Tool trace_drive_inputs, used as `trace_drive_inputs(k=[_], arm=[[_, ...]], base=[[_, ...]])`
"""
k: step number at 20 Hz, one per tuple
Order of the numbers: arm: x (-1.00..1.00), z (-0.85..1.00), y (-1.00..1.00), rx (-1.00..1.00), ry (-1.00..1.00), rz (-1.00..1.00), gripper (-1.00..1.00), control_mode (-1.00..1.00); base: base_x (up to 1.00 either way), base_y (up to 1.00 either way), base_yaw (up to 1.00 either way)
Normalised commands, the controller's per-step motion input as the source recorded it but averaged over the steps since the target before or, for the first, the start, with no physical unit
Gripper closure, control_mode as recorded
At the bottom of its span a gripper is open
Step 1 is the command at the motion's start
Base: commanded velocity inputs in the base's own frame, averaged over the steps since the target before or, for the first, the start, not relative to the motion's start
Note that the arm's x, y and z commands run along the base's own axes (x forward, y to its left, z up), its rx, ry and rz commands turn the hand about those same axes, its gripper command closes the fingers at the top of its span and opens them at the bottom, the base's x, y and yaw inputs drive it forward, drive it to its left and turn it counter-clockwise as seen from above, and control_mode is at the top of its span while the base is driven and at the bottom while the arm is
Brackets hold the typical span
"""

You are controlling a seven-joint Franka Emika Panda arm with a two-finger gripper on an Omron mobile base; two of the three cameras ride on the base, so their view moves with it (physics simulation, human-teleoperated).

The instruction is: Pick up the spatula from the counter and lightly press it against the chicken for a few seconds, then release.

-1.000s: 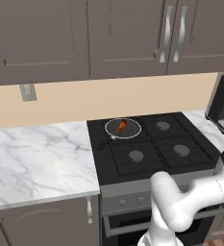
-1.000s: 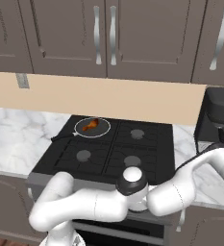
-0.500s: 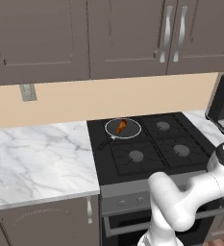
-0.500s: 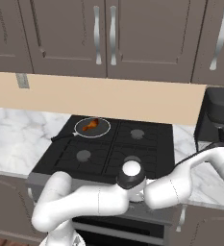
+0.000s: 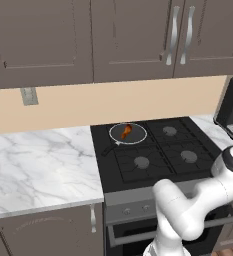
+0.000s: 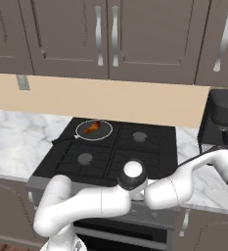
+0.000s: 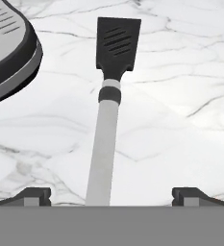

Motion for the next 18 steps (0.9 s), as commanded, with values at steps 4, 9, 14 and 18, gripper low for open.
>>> trace_drive_inputs(k=[4,9,14,18], arm=[[0.01,0.0,0.0,0.0,0.0,0.0,-1.0,-1.0],[0.01,-0.01,0.0,0.0,0.0,0.0,-1.0,-1.0],[0.05,-0.01,0.0,0.01,0.0,0.0,-1.0,-1.0],[0.09,-0.02,0.0,0.01,0.01,0.0,-1.0,-1.0]], base=[[0.0,0.0,0.0],[0.0,0.0,0.0],[0.0,0.0,0.0],[0.0,0.0,0.0]])
